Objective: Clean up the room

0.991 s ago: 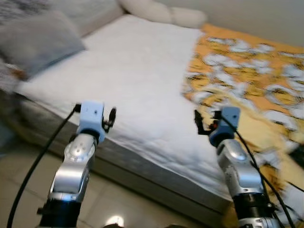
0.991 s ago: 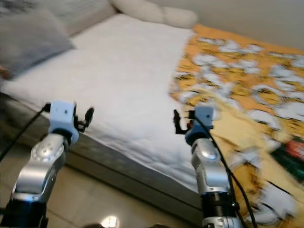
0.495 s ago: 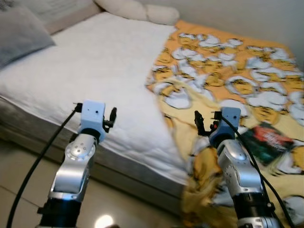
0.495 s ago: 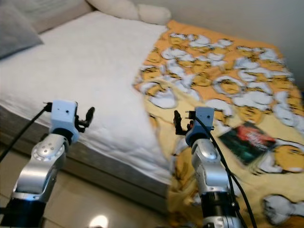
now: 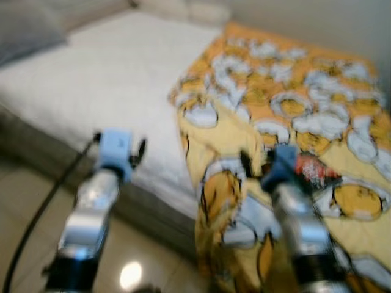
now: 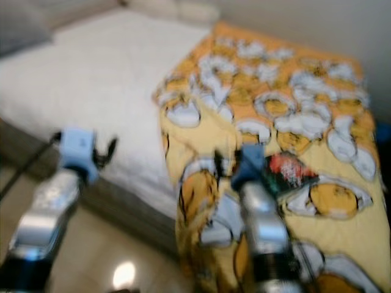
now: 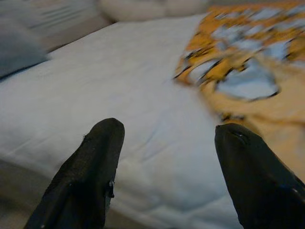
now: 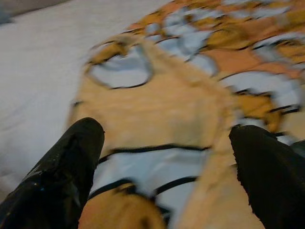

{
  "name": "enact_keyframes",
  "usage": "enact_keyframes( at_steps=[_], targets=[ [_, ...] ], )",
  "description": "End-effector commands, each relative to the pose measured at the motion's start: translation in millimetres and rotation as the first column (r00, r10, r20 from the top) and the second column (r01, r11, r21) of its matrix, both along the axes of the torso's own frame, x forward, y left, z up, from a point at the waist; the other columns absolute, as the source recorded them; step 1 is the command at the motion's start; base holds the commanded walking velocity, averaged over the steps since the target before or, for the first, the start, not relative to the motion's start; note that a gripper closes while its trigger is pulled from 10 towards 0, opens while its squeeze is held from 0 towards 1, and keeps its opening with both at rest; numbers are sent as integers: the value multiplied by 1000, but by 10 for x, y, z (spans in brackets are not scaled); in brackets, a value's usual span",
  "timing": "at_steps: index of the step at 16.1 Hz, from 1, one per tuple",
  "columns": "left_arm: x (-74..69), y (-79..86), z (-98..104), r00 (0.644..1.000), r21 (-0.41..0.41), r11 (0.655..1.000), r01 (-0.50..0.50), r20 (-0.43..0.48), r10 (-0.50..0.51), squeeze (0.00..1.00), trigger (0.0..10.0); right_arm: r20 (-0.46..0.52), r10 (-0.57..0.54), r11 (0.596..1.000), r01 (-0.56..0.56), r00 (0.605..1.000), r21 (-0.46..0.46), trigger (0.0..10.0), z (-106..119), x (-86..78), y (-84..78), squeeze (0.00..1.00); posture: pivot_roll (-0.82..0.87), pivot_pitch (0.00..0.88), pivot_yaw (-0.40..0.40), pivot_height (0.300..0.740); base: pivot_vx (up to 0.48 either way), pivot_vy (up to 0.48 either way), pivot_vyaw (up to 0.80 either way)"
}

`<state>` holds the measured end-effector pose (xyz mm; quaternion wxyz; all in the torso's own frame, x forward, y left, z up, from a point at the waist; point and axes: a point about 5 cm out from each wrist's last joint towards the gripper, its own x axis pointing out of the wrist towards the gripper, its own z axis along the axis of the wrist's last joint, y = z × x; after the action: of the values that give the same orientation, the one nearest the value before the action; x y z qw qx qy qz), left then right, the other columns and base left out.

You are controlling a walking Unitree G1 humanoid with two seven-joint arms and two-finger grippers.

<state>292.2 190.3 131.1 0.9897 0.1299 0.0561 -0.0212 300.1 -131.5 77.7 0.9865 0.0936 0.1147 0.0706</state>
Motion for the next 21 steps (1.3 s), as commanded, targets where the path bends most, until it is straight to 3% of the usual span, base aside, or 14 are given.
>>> enact_keyframes(
  at_steps=[1,2,4,9,17,21],
  targets=[
    [-5,-42,39,1000,7,1000,24,9,-24,0,10000,9,-3,1000,3,1000,11,10000,10,18,-12,0,43,0,-12,740,0,-480,800],
    [-16,-36,43,999,14,999,35,4,-35,0,10000,-9,9,998,-9,1000,61,10000,-21,3,41,0,41,0,6,740,0,-480,0],
    [-58,-43,31,998,26,998,61,-13,-60,0,10000,12,63,996,-64,998,57,10000,-1,-10,128,0,41,0,27,740,0,-480,0],
    [-131,-74,-48,997,-28,996,79,-15,-79,0,10000,-4,89,994,-88,996,60,10000,-22,-38,117,0,41,0,23,740,0,-362,0],
    [-155,-138,-102,995,-60,993,100,-22,-101,0,10000,-33,39,999,-39,999,-4,10000,2,-16,-104,0,9,0,-16,740,0,0,0],
    [-144,-161,-131,994,-70,992,101,-33,-103,0,10000,-49,16,998,-19,999,-64,10000,-4,1,-172,0,-14,0,-22,740,277,0,0]
  ],
)
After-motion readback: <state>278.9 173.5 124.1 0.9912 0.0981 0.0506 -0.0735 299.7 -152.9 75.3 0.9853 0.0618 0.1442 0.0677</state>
